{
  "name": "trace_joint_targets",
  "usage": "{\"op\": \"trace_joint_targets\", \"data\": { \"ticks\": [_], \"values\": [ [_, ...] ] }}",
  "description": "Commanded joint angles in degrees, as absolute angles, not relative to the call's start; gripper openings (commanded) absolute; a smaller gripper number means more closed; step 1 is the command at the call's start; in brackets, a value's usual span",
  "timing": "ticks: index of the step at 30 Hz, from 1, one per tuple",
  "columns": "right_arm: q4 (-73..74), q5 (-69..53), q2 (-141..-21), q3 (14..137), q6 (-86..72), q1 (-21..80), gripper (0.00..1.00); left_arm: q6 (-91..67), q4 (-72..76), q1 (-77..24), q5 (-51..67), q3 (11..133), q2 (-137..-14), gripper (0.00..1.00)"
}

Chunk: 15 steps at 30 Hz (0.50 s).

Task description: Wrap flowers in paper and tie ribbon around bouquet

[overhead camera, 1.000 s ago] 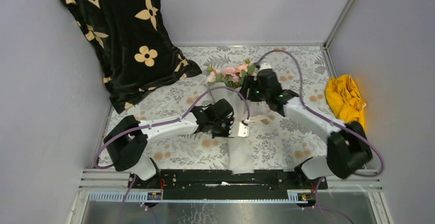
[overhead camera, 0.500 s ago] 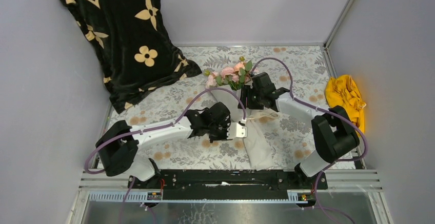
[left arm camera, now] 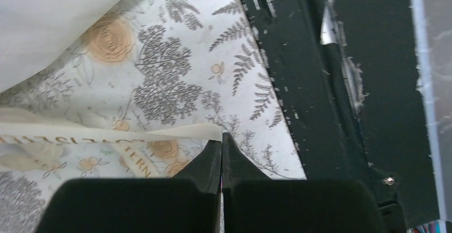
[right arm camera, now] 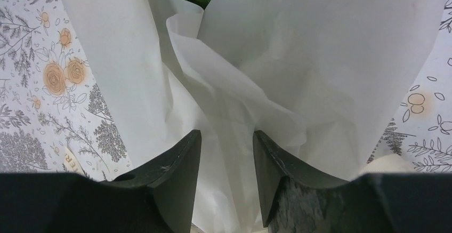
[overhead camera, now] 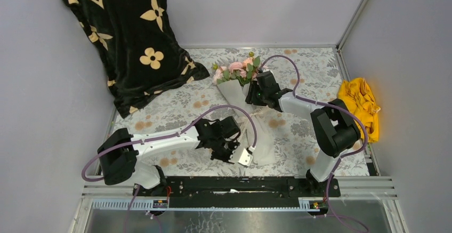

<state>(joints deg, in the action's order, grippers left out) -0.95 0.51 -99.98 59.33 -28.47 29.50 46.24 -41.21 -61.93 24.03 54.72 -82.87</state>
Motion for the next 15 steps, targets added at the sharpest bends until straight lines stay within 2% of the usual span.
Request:
{"op": "trace_joint_targets", "data": {
  "ticks": [1, 4, 8, 9, 10, 11, 12, 15],
  "values": [
    [-3.85, 2.99, -100.63, 60.75, -30.05, 29.62, 0.48, 49.13, -45.53, -62.49, 31.34, 54.21, -83.29, 0.0],
    [-3.31, 1.12, -99.13, 61.26, -29.16, 29.78, 0.49, 53.59, -45.03, -62.58, 31.62, 50.65, -83.22, 0.0],
    [1.31, -5.66, -95.84, 64.06, -26.32, 29.75, 0.56, 54.1, -40.56, -62.38, 28.74, 48.96, -82.34, 0.0],
    [3.41, -7.34, -94.76, 64.98, -25.48, 29.78, 0.58, 52.98, -39.01, -62.15, 27.86, 49.3, -82.13, 0.1],
    [5.33, -8.17, -93.62, 65.83, -24.7, 29.75, 0.59, 52.01, -37.64, -61.88, 26.52, 49.66, -81.76, 0.27],
    [6.97, -8.71, -92.13, 66.41, -24.13, 29.77, 0.61, 51.24, -36.71, -61.49, 25.2, 49.88, -81.43, 0.39],
    [8.29, -9.03, -90.6, 66.86, -23.34, 29.79, 0.63, 51.13, -36.46, -61.09, 24.06, 50.16, -81.13, 0.49],
    [12.65, -9.13, -85.97, 67.59, -21.01, 29.68, 0.67, 52.71, -40.32, -59.15, 22.99, 52.01, -80.47, 0.68]
  ]
}}
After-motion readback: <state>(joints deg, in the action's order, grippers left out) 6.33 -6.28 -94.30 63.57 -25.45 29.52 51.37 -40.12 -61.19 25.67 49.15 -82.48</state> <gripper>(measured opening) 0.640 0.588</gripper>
